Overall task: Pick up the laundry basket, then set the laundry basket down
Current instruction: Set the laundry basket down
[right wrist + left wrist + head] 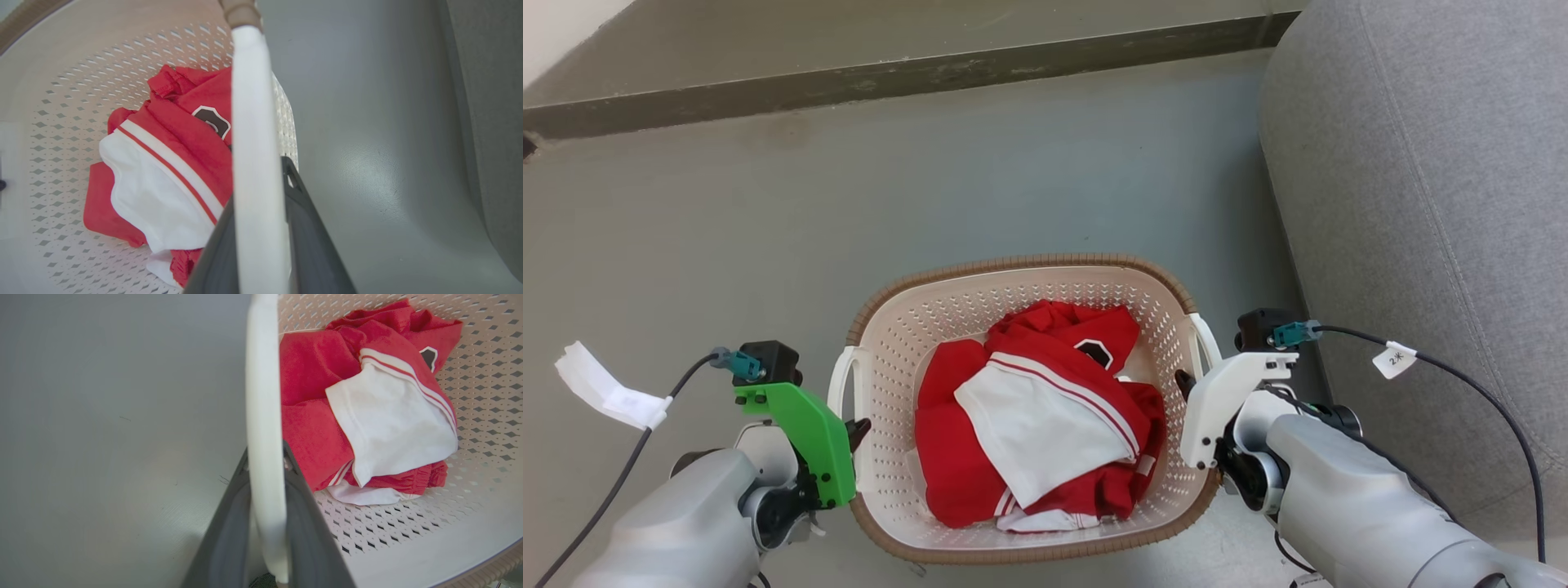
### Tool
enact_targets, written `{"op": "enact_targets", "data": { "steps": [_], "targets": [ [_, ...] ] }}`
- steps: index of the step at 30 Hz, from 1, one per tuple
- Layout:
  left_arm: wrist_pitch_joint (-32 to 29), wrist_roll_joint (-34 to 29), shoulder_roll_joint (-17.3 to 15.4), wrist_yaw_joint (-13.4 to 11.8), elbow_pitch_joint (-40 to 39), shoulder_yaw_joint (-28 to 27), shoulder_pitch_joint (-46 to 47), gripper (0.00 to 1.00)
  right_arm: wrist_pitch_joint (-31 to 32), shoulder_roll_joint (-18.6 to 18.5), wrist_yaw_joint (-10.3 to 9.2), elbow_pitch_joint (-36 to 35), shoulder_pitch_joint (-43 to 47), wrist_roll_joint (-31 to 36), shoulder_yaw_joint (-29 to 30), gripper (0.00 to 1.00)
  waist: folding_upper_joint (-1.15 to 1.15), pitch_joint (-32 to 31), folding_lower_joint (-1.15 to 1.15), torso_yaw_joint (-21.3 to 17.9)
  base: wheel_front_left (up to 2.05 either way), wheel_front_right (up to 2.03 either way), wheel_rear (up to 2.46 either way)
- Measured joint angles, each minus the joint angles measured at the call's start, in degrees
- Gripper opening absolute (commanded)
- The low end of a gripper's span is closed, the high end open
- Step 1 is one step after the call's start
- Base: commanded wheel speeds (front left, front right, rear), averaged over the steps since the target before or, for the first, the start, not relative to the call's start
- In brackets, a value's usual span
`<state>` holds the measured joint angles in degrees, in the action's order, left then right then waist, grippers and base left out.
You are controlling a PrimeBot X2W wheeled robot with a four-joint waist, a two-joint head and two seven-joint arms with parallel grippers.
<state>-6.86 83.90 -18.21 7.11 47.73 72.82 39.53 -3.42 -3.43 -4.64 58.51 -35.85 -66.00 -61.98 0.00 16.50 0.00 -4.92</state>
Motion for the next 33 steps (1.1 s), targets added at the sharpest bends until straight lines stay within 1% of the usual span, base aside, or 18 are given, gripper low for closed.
{"op": "enact_targets", "data": {
  "steps": [7, 14, 17, 24, 33],
  "targets": [
    [1.3, 0.5, -0.9, 0.0, -0.8, -0.7, 0.3, 0.0, -1.1, 0.1, -0.1, -0.6, -0.7, -0.4, -0.5, 0.0, 0.0, 1.9, 0.0, 0.0, 0.0, 0.0, 0.0],
    [2.2, 1.2, -2.3, 0.0, -2.7, -1.3, 0.9, 0.0, -2.4, 0.0, -1.0, -1.4, -1.9, -0.6, -1.0, 0.0, 0.0, 5.0, 0.0, 0.1, 0.0, 0.0, 0.0],
    [2.6, 1.1, -3.1, 0.0, -3.7, -1.4, 1.5, 0.0, -3.2, 0.0, -1.08, -1.8, -2.8, -0.9, -1.1, 0.0, 0.0, 6.6, 0.0, 0.2, 0.0, 0.0, 0.0],
    [4.0, 1.1, -4.8, -0.1, -6.2, -2.2, 3.2, 0.0, -5.2, -0.1, -2.01, -2.6, -5.2, -1.0, -1.3, 0.0, 0.0, 10.8, 0.01, 0.4, 0.0, 0.0, 0.0],
    [6.3, 1.1, -7.0, -0.2, -9.7, -3.1, 5.3, 0.0, -8.0, -0.1, -2.46, -2.6, -8.5, -1.0, -1.3, 0.0, 0.0, 16.9, 0.01, 1.0, 0.0, 0.0, 0.0]
  ]
}}
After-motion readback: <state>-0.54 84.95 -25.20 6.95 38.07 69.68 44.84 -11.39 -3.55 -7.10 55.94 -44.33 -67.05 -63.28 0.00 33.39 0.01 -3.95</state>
